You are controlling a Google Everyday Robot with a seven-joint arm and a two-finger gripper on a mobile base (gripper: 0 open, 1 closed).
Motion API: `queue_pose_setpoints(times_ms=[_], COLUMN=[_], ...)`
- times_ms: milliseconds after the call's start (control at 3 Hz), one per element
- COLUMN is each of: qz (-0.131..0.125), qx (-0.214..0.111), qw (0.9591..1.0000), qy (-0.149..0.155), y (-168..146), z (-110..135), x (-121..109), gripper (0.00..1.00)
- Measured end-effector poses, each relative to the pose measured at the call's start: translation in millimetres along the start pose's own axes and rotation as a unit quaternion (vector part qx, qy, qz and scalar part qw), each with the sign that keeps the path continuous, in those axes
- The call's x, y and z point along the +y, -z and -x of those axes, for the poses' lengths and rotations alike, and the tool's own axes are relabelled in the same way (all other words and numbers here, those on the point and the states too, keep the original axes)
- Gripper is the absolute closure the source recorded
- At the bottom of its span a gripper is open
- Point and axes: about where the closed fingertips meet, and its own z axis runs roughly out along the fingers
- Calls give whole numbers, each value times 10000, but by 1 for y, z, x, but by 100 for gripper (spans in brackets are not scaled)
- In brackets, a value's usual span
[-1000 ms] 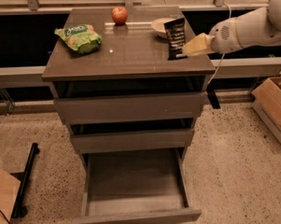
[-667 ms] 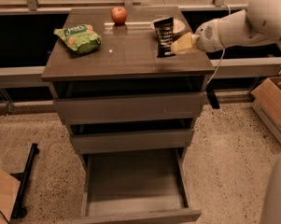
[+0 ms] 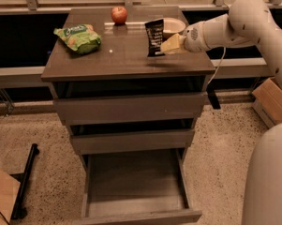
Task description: Pick rxbar chocolate from bottom drawer and place on counter
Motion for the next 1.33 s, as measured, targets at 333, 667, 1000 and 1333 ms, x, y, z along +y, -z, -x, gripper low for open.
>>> queue_pose_setpoints(times_ms=[333,667,1000,1333], qz=[15,35,54,67], qx=[16,36,56,69], qw=[10000,10000,10000,10000], qy=[-3,-4,-5,-6], y=[-3,-7,-10,-12], z=[-1,-2,-3,-3], x=[1,2,2,3], gripper=[55,32,8,0])
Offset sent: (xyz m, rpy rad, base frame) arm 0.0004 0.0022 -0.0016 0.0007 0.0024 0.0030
